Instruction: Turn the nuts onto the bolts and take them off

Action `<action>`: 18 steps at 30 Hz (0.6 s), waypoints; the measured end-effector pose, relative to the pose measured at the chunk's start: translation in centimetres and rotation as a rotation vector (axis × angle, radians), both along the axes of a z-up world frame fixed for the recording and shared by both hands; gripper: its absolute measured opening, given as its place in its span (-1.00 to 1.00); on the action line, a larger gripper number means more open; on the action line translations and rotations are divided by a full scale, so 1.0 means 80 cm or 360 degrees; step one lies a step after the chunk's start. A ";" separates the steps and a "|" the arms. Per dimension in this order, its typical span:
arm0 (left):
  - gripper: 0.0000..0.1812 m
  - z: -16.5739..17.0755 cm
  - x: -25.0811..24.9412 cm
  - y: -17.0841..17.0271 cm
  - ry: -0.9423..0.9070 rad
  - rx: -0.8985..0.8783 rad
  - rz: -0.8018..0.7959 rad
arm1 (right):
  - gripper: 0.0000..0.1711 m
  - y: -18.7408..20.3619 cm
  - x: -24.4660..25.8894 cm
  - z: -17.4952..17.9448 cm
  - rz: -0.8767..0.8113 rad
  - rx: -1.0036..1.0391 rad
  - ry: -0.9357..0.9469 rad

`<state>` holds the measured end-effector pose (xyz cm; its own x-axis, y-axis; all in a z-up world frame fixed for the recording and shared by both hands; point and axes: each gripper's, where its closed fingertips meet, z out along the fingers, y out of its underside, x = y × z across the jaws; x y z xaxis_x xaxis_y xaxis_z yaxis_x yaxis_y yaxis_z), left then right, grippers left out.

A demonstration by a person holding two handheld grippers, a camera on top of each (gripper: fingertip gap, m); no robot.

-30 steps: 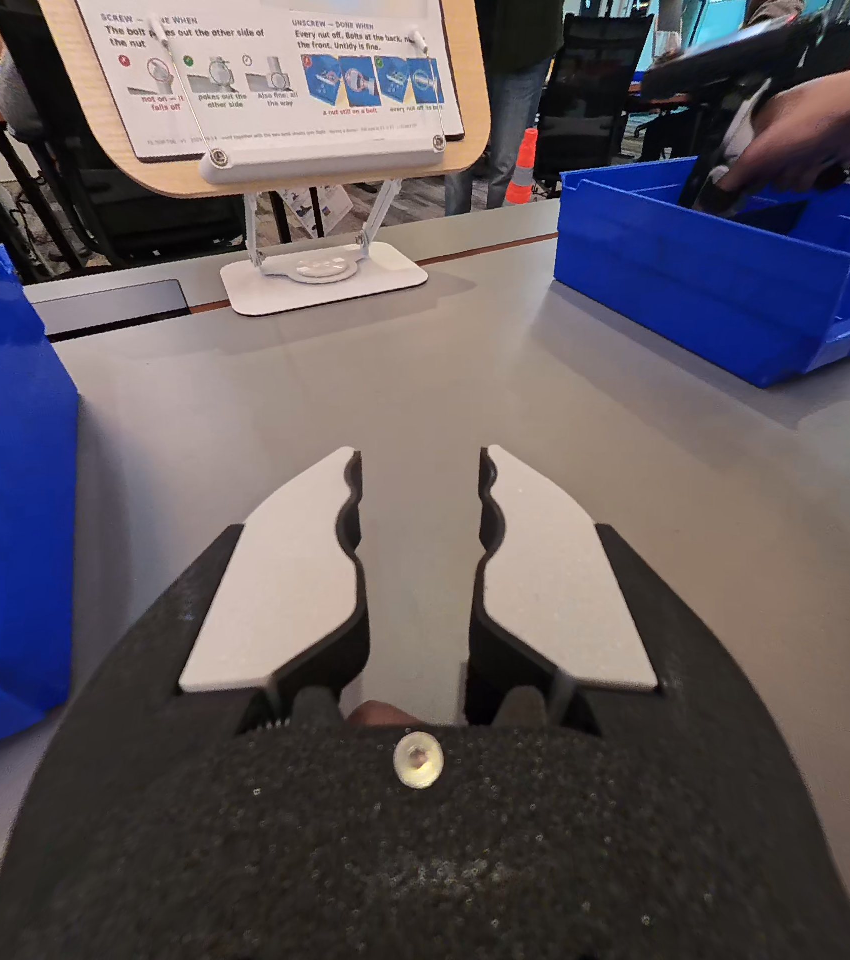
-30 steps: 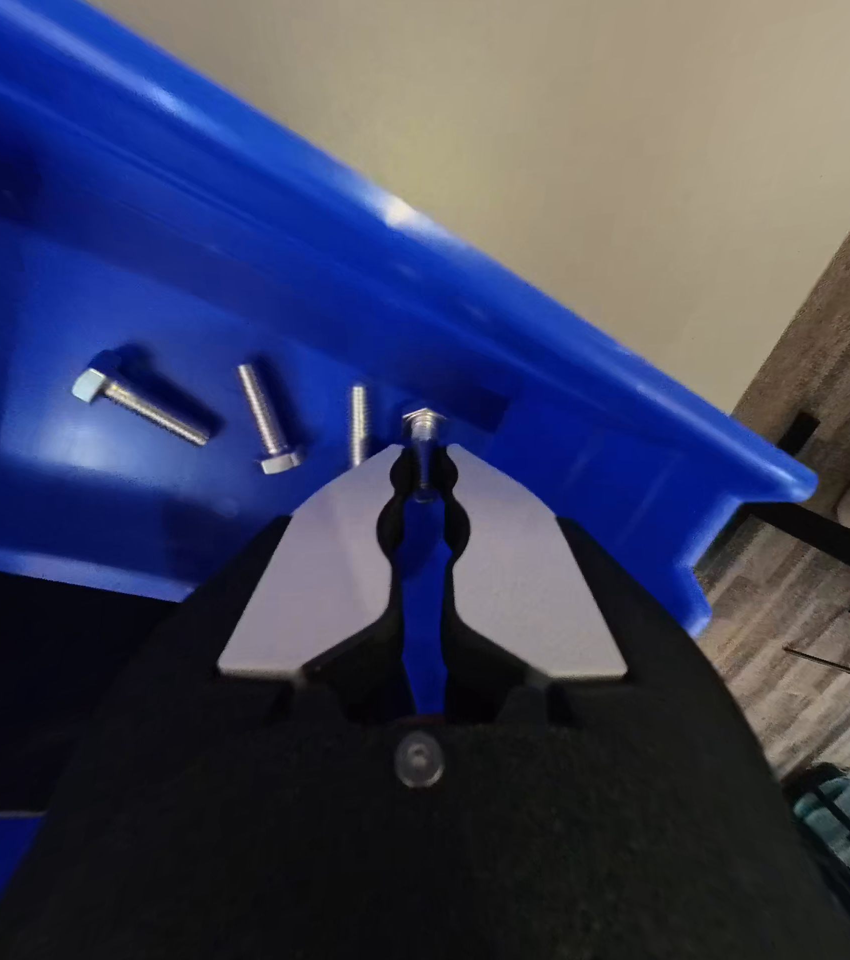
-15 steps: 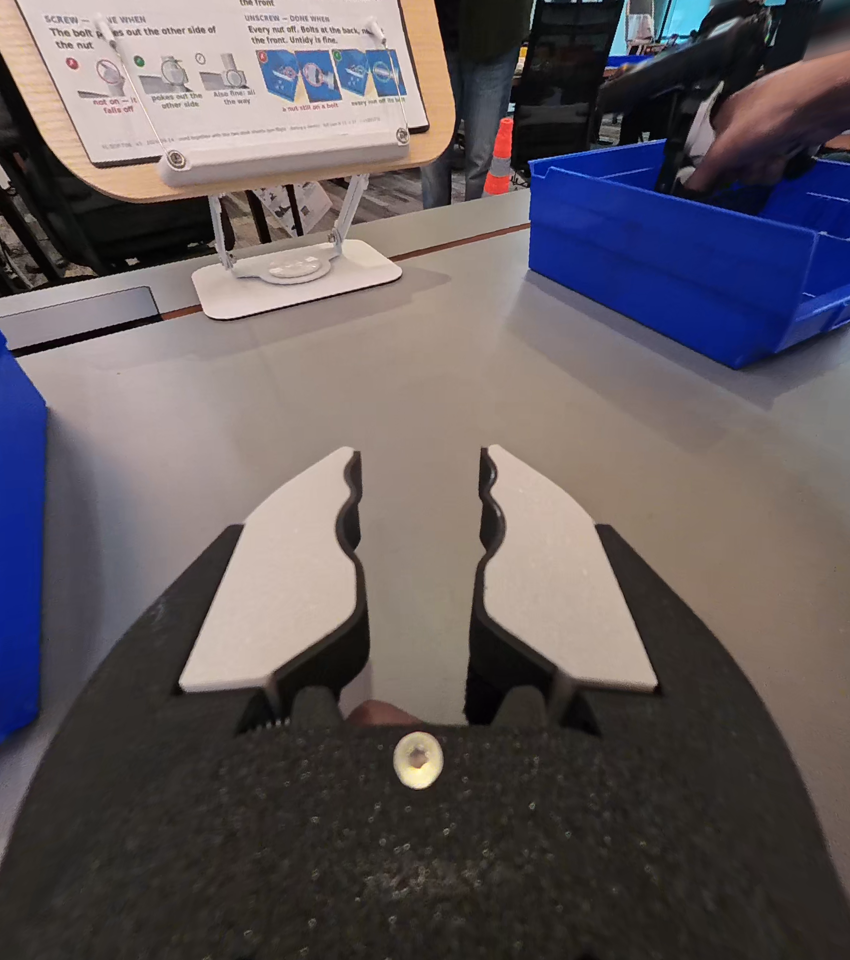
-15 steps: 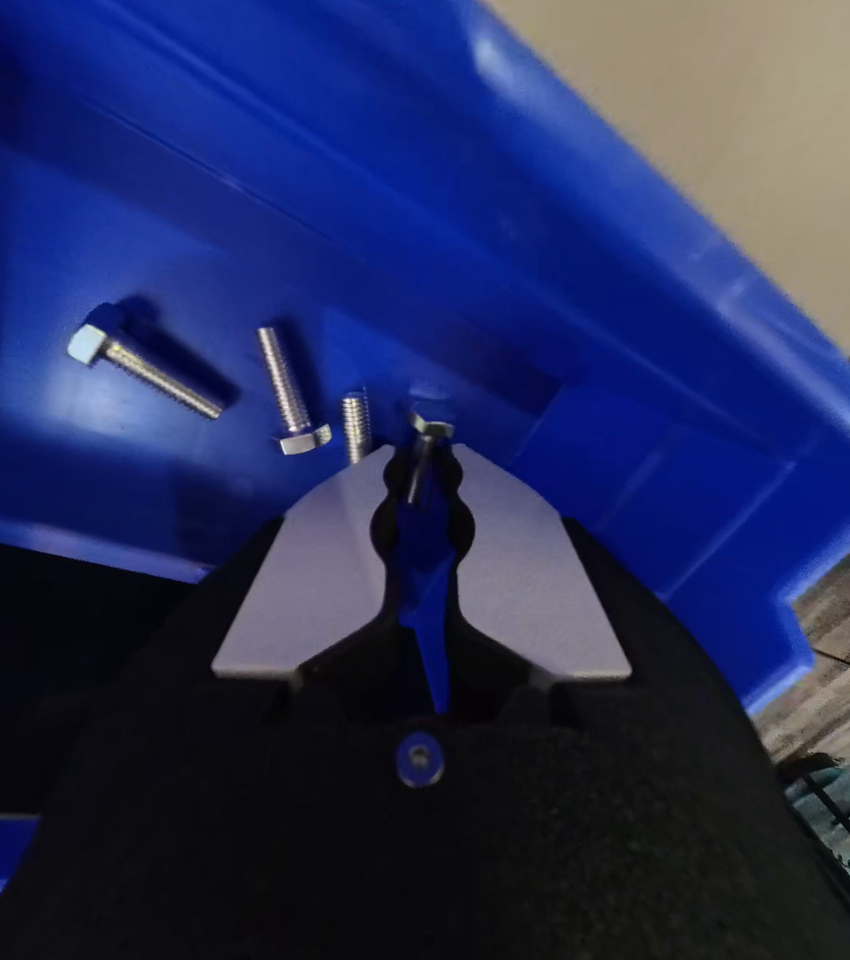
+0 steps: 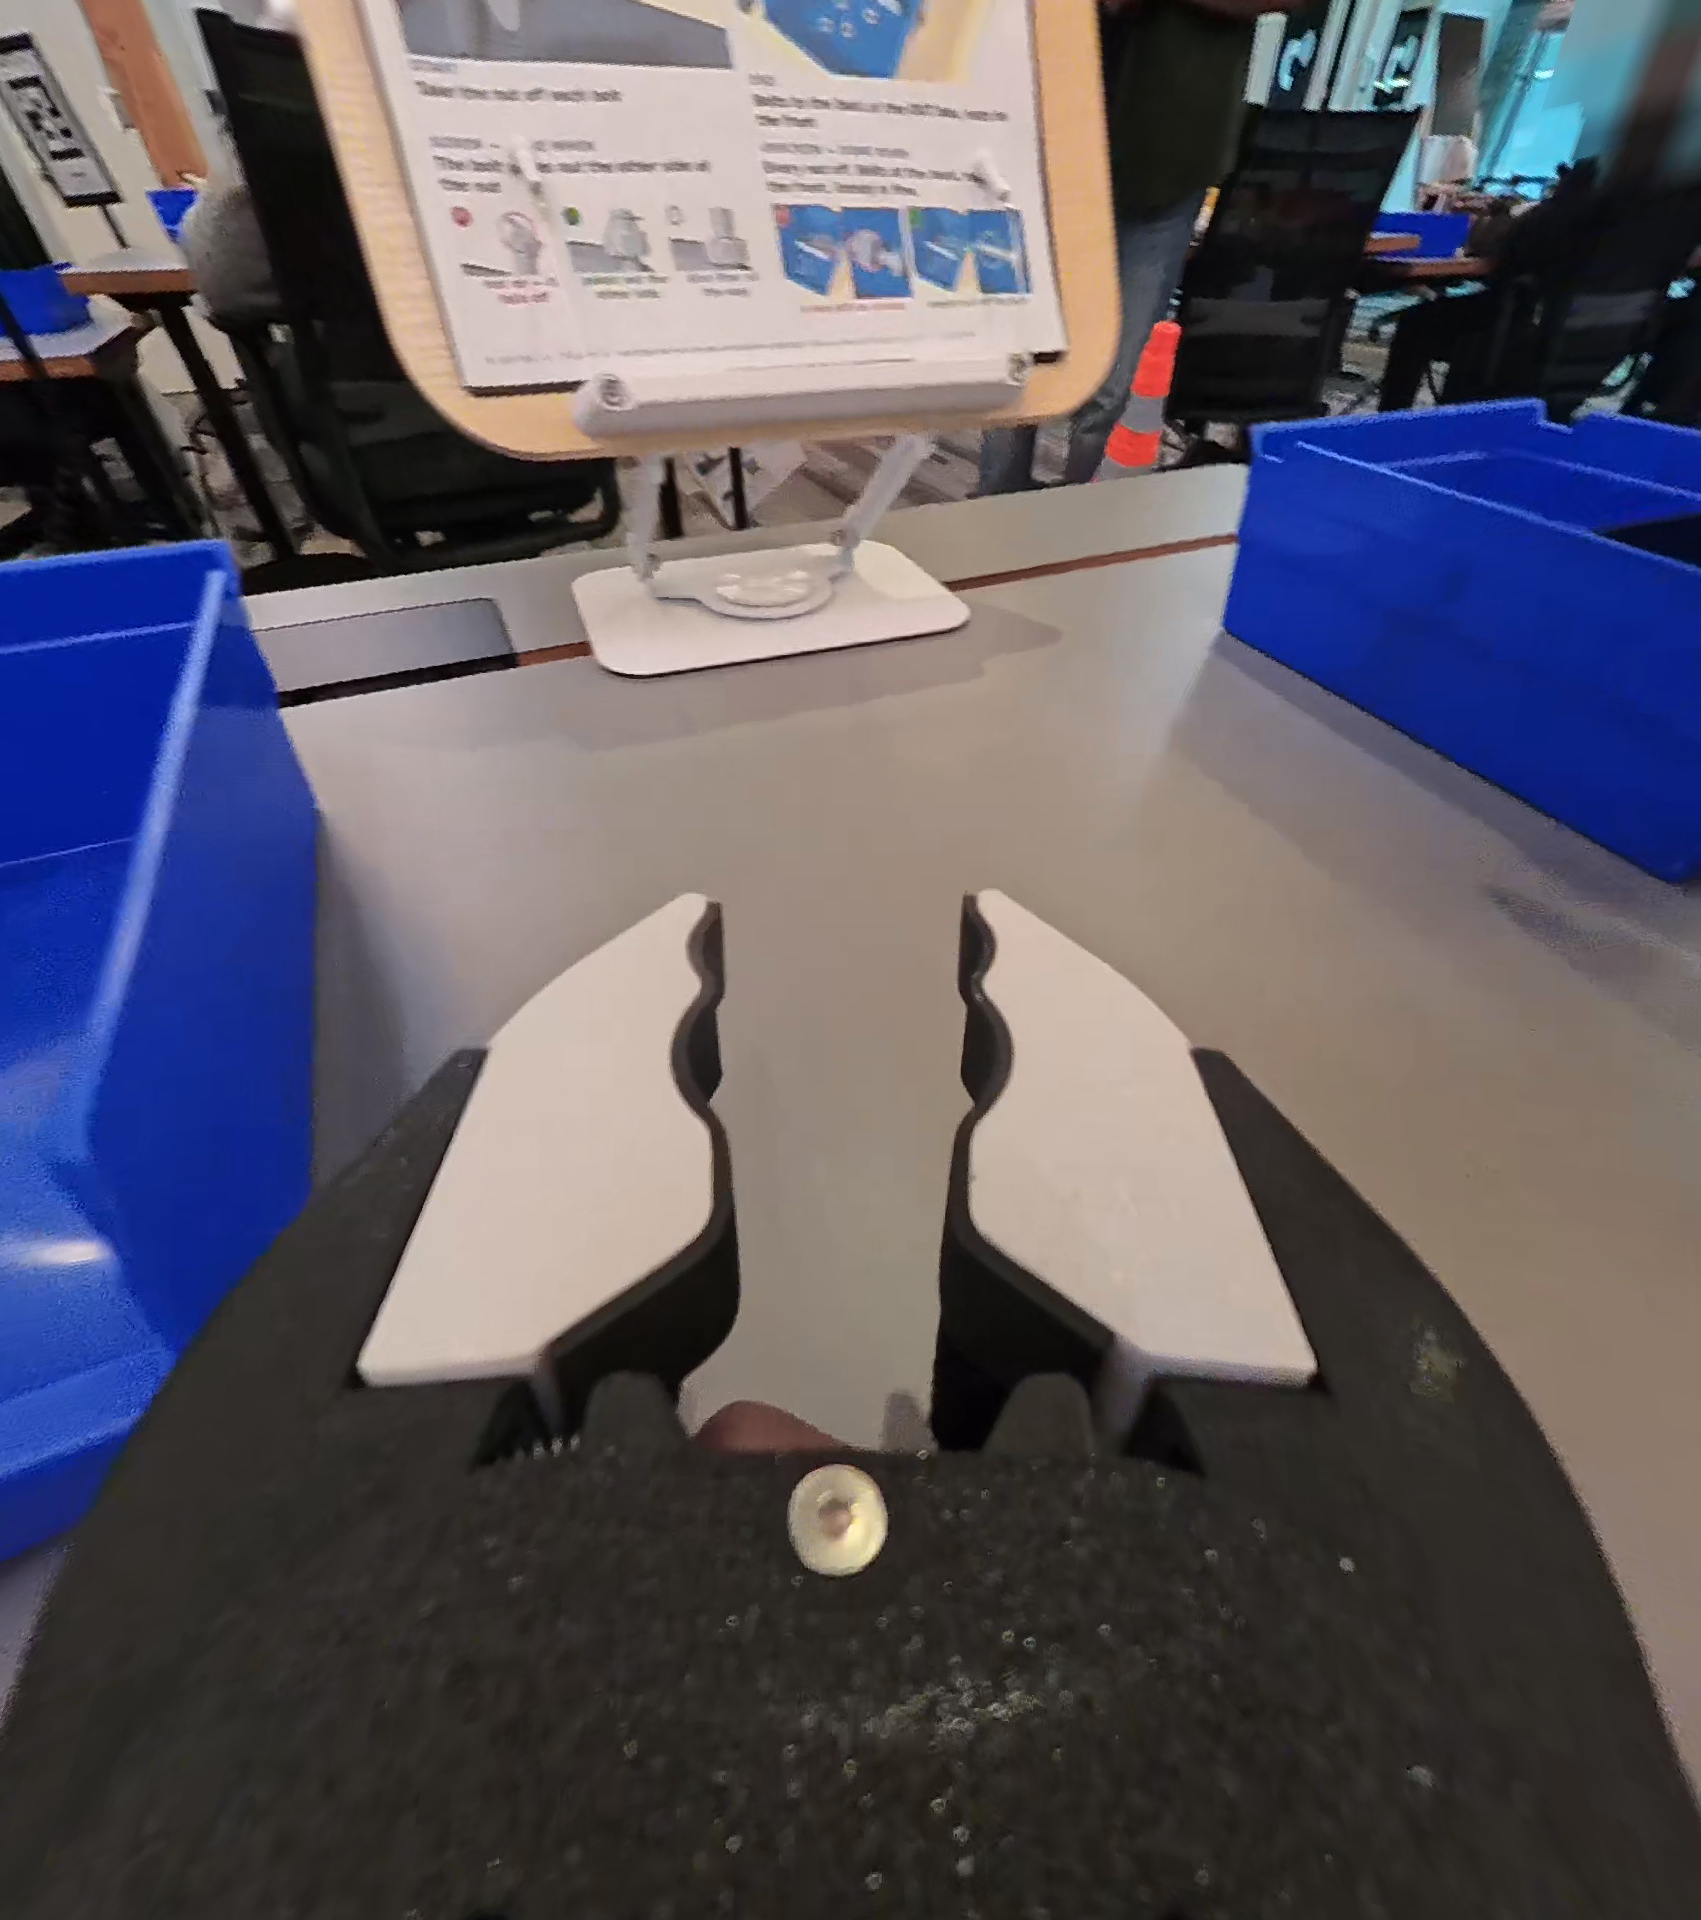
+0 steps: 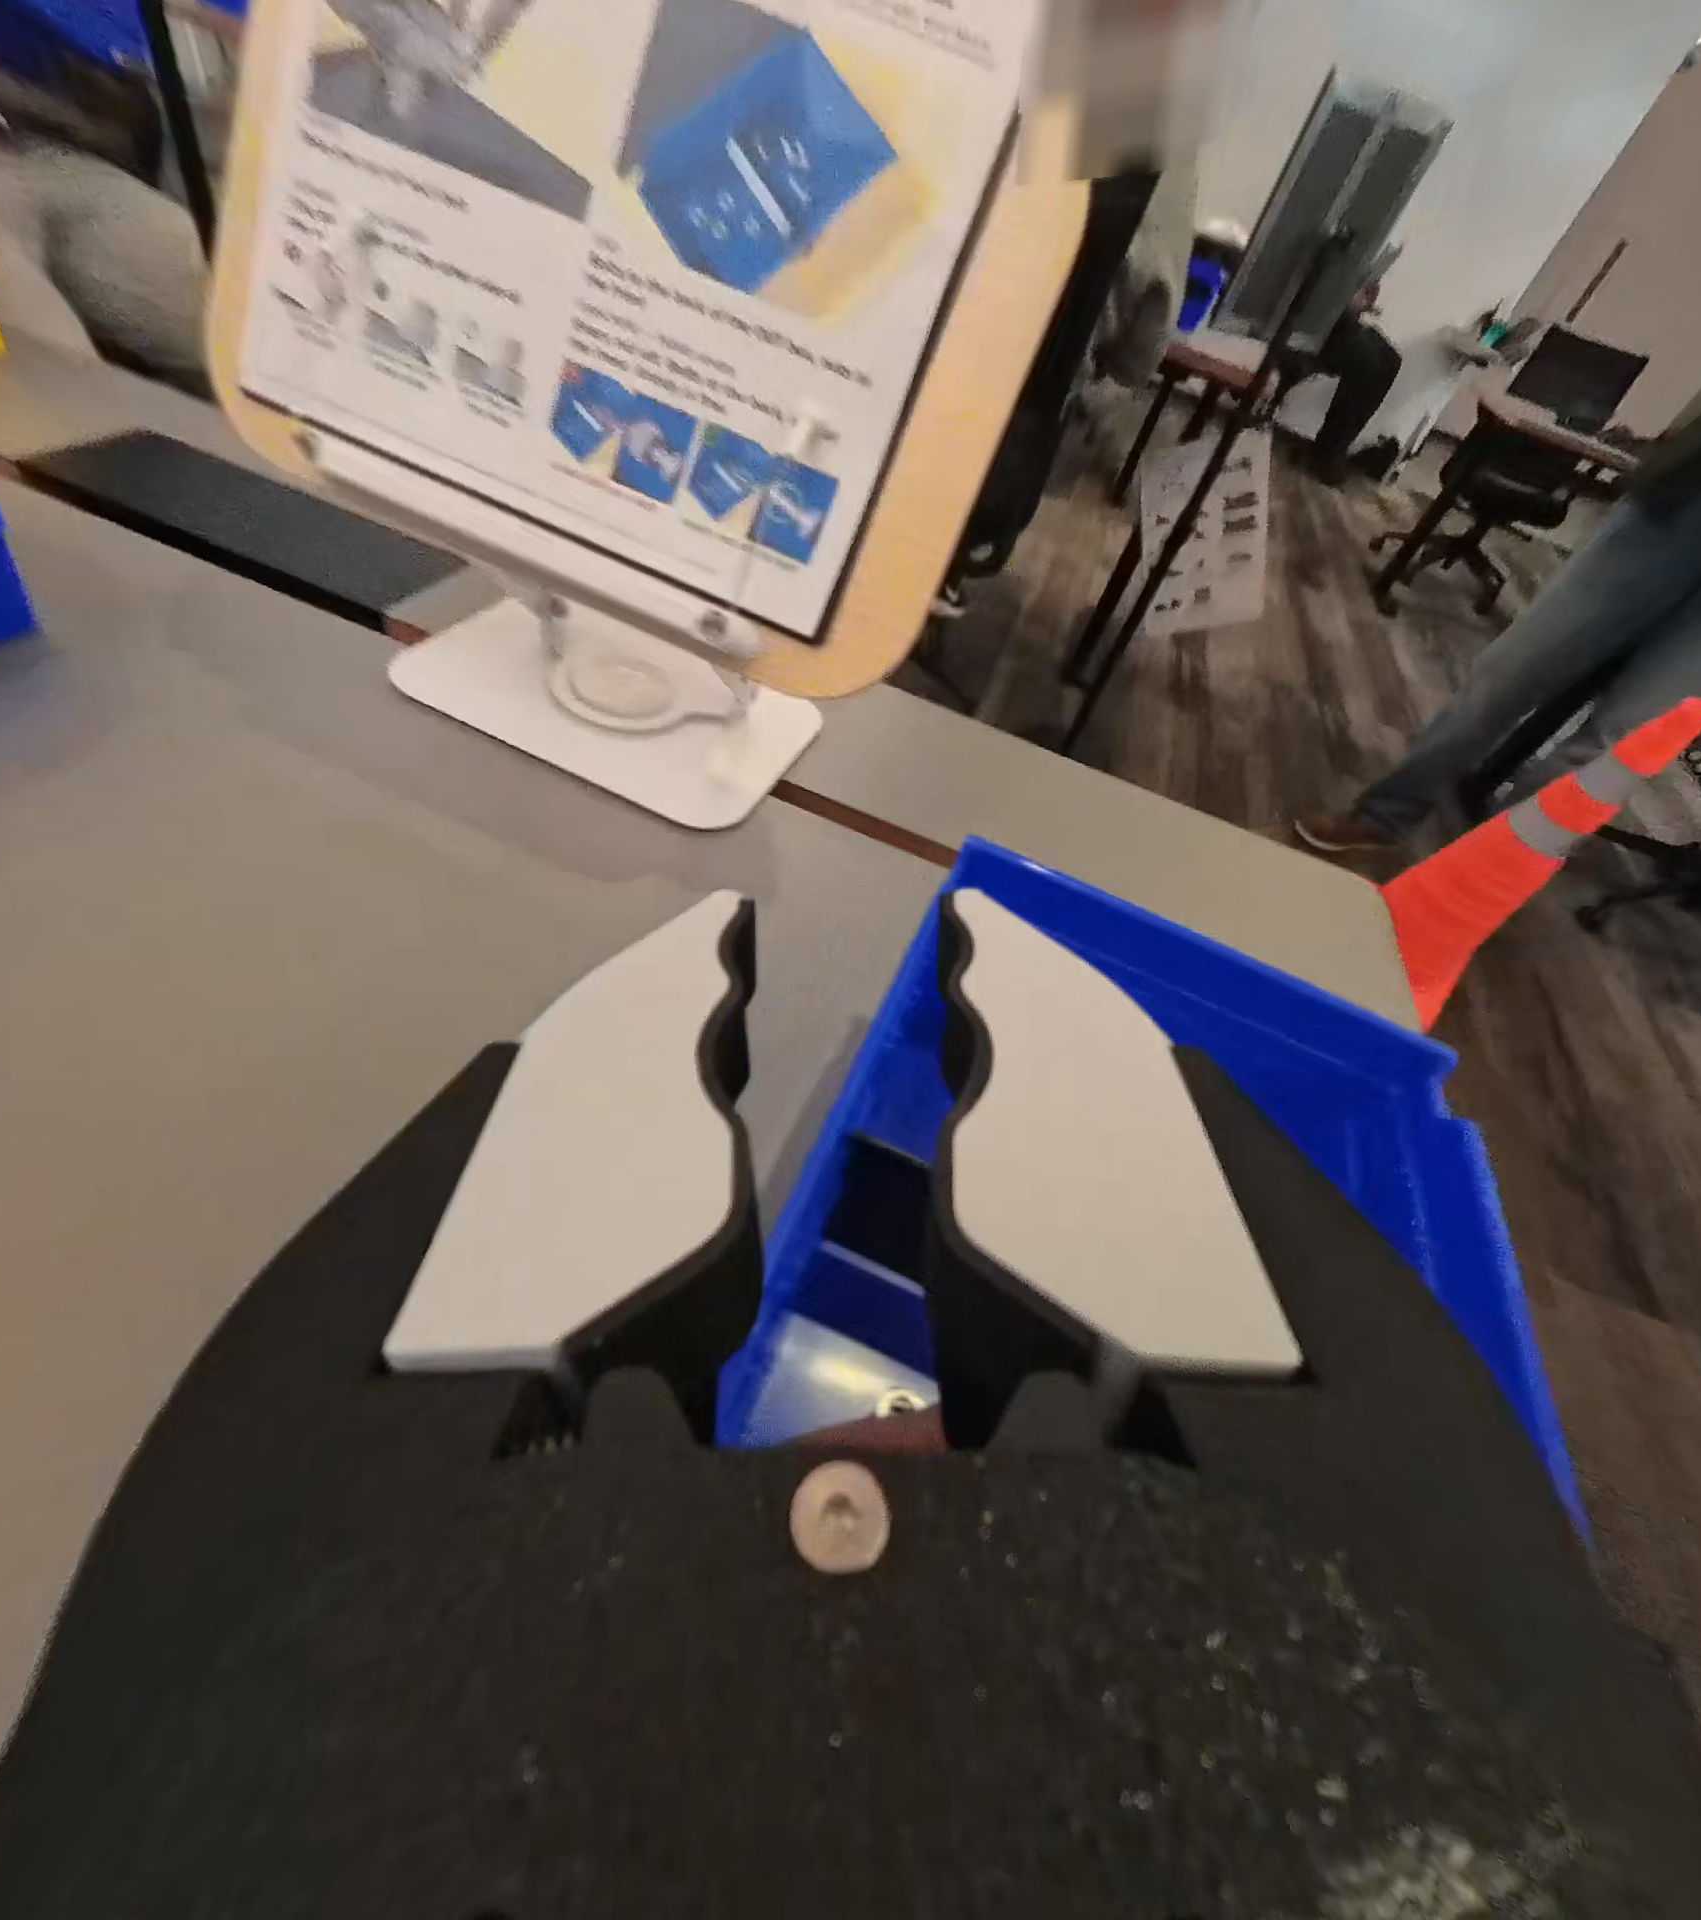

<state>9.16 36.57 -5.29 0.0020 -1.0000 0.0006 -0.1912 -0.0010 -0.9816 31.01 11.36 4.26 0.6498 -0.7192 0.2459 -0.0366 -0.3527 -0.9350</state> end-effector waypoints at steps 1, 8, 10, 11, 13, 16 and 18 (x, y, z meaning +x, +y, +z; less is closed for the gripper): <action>-0.53 0.002 0.001 0.007 -0.0008 -0.0010 0.0028 | -0.56 0.007 -0.020 -0.007 -0.0026 0.0095 -0.0036; -0.53 0.003 0.004 0.050 -0.0014 -0.0079 0.0253 | -0.50 0.052 -0.117 -0.079 -0.0142 0.0582 0.0041; -0.53 -0.002 0.004 0.054 -0.0010 -0.0111 0.0284 | -0.47 0.069 -0.134 -0.100 -0.0115 0.0527 0.0068; -0.52 -0.004 0.005 0.054 -0.0006 -0.0117 0.0287 | -0.46 0.075 -0.141 -0.109 -0.0105 0.0503 0.0085; -0.52 -0.009 0.005 0.052 -0.0002 -0.0104 0.0292 | -0.46 0.085 -0.155 -0.120 -0.0059 0.0490 0.0117; -0.52 -0.017 0.006 0.046 0.0018 -0.0094 0.0284 | -0.46 0.093 -0.164 -0.134 -0.0034 0.0448 0.0140; -0.52 -0.021 0.008 0.042 0.0036 -0.0083 0.0269 | -0.47 0.093 -0.166 -0.134 -0.0030 0.0443 0.0127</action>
